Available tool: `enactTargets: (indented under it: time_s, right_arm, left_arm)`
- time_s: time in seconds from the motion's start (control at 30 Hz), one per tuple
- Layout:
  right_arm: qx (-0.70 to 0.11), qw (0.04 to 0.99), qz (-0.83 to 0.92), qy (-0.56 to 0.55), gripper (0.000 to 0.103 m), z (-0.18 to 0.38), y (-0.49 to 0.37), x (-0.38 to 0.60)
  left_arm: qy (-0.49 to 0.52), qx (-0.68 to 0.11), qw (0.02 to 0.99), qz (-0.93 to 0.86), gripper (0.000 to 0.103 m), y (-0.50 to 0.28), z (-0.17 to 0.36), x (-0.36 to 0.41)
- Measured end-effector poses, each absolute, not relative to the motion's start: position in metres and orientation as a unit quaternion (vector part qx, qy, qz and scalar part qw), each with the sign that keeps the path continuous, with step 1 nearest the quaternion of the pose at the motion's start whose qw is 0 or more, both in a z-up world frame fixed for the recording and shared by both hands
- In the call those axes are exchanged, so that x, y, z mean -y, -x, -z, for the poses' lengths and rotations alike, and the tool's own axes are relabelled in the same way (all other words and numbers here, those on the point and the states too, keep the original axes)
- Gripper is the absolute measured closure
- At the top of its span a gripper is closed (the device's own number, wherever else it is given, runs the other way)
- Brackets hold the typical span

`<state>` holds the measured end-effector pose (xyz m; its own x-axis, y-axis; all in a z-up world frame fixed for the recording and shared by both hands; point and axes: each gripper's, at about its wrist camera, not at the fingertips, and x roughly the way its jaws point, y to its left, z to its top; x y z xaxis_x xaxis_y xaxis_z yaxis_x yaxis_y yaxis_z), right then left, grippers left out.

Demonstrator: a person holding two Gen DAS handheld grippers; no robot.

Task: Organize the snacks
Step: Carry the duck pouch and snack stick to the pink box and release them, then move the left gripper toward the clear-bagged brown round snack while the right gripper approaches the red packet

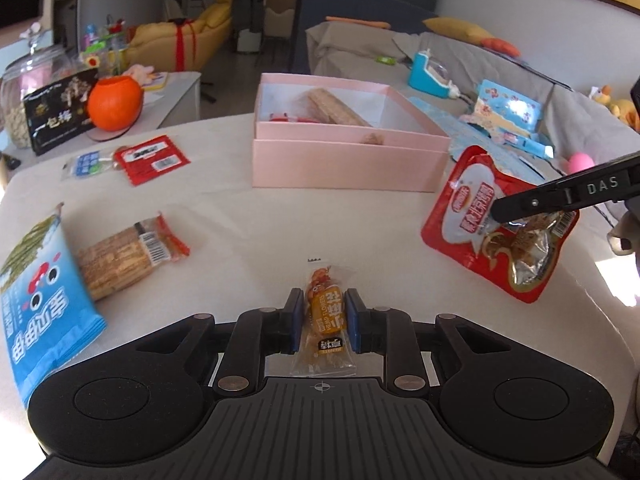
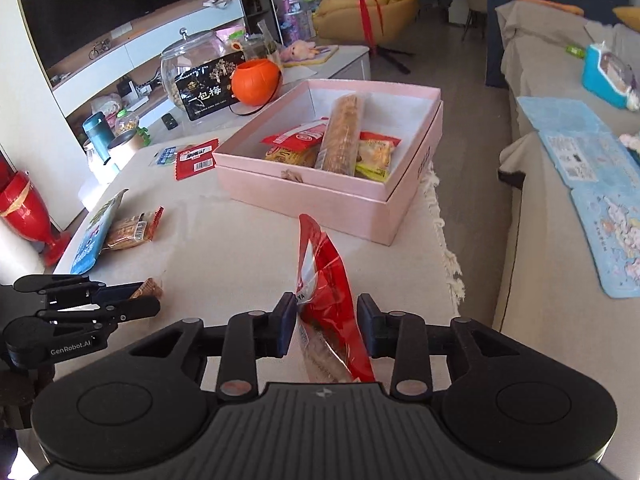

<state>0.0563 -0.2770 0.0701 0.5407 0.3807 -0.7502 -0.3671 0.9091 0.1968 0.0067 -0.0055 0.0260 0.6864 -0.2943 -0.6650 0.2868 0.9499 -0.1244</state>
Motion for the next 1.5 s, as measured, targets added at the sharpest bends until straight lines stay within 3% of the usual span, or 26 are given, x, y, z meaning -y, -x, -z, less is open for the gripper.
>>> enactTargets:
  time_s: [0.1,0.13,0.17,0.27,0.53,0.63,0.7,0.73,0.9,1.1,1.2,1.37,1.5]
  right_arm:
    - [-0.446,0.865,-0.23,0.001,0.067,-0.056,-0.063,0.269]
    - [-0.452,0.862,-0.229,0.006,0.069,-0.051,-0.064,0.266]
    - [-0.458,0.859,-0.229,0.016,0.077,-0.045,-0.065,0.26]
    - [-0.45,0.858,-0.247,0.028,0.081,-0.049,-0.059,0.252]
    - [-0.323,0.916,-0.236,0.02,0.082,-0.154,-0.096,0.257]
    - [-0.286,0.937,-0.198,0.036,0.081,-0.177,-0.135,0.244]
    - [-0.276,0.942,-0.186,0.042,0.064,-0.177,-0.165,0.233]
    - [-0.285,0.939,-0.189,0.033,0.046,-0.173,-0.176,0.231]
    - [-0.312,0.925,-0.217,-0.014,0.043,-0.152,-0.189,0.236]
    - [-0.342,0.915,-0.213,-0.017,0.042,-0.127,-0.193,0.22]
    - [-0.343,0.911,-0.227,0.013,0.036,-0.121,-0.188,0.183]
    - [-0.364,0.89,-0.274,0.014,0.018,-0.114,-0.195,0.096]
    - [-0.391,0.875,-0.284,0.045,0.018,-0.094,-0.215,0.014]
  left_arm:
    - [-0.013,-0.366,0.916,0.165,0.077,-0.01,-0.025,0.015]
    - [-0.015,-0.366,0.915,0.166,0.077,-0.01,-0.025,0.016]
    - [-0.014,-0.365,0.916,0.167,0.077,-0.011,-0.026,0.016]
    - [0.004,-0.349,0.92,0.18,0.078,-0.021,-0.042,0.009]
    - [0.076,-0.224,0.945,0.224,0.076,-0.115,-0.14,0.002]
    - [0.14,-0.25,0.924,0.253,0.074,-0.182,-0.138,0.001]
    - [0.161,-0.283,0.918,0.226,0.074,-0.211,-0.122,-0.001]
    - [0.163,-0.288,0.919,0.213,0.074,-0.215,-0.116,-0.004]
    - [0.178,-0.273,0.931,0.163,0.074,-0.179,-0.094,-0.044]
    - [0.14,-0.268,0.953,-0.027,0.074,-0.099,-0.063,-0.11]
    - [0.161,-0.272,0.945,-0.084,0.074,-0.072,-0.049,-0.144]
    - [0.215,-0.227,0.941,-0.129,0.074,-0.041,-0.035,-0.19]
    - [0.243,-0.221,0.936,-0.128,0.074,-0.03,-0.03,-0.21]
